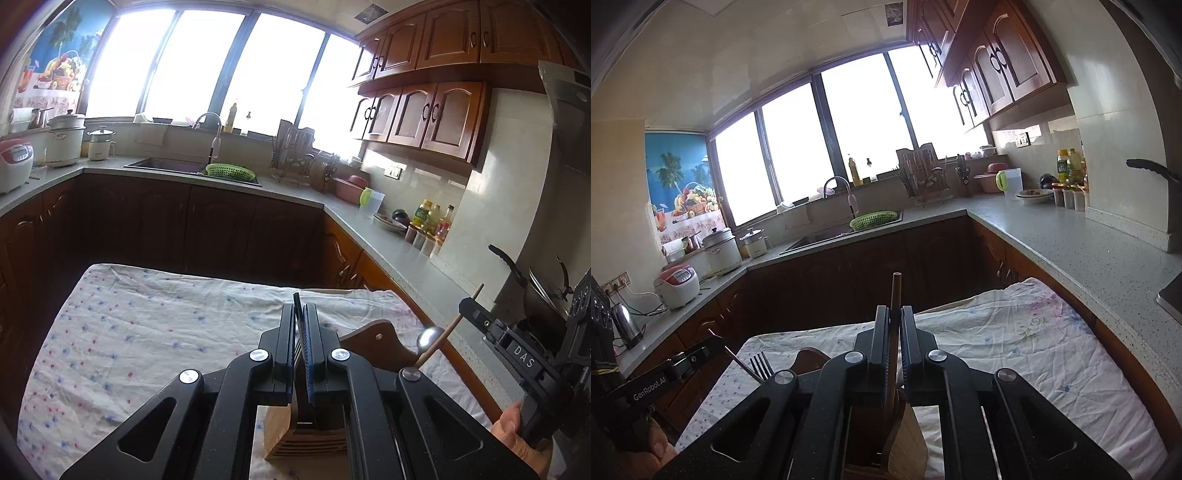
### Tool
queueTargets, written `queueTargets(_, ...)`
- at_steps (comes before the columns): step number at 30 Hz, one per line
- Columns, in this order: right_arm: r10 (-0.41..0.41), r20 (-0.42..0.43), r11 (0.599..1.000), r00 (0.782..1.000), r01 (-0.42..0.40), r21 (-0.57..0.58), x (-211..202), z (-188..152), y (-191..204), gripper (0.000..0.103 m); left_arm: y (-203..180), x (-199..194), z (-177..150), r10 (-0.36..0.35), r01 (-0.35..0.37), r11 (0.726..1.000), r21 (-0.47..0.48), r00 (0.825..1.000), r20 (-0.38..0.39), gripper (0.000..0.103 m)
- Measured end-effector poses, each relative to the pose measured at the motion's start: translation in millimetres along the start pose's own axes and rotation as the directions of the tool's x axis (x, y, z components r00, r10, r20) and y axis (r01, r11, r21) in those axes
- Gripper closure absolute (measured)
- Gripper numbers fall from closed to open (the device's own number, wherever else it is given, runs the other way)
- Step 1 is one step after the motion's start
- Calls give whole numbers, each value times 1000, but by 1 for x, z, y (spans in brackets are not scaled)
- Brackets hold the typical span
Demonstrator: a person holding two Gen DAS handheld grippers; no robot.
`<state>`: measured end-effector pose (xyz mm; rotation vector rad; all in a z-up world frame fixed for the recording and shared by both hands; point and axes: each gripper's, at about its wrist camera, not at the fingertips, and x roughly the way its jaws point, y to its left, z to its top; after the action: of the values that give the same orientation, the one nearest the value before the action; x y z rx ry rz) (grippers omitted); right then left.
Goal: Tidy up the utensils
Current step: 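Lift both chopsticks and insert them upright into the wooden holder, then open both tools to release the chopsticks in the holder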
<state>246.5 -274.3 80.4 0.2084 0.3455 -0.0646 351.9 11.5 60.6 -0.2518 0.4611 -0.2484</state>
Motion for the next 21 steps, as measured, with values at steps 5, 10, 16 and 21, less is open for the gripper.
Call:
queueTargets(5,0,-12,1000,1000,0,-1,3,2,1,94,-3,-6,-2,5,-5,1000,2,1000,-7,100)
queueTargets(10,7,-25,1000,1000,-7,11,2,4,1,85,-2,-16,-2,14,-15,1000,-13,1000,-8,60)
queueTargets(16,13,24,999,1000,-14,50,-21,11,-6,28,3,-47,-7,28,-27,999,-31,999,26,32)
queueTargets(21,29,54,997,998,-33,75,-47,11,-12,8,7,-78,-25,52,-50,998,-44,998,31,17)
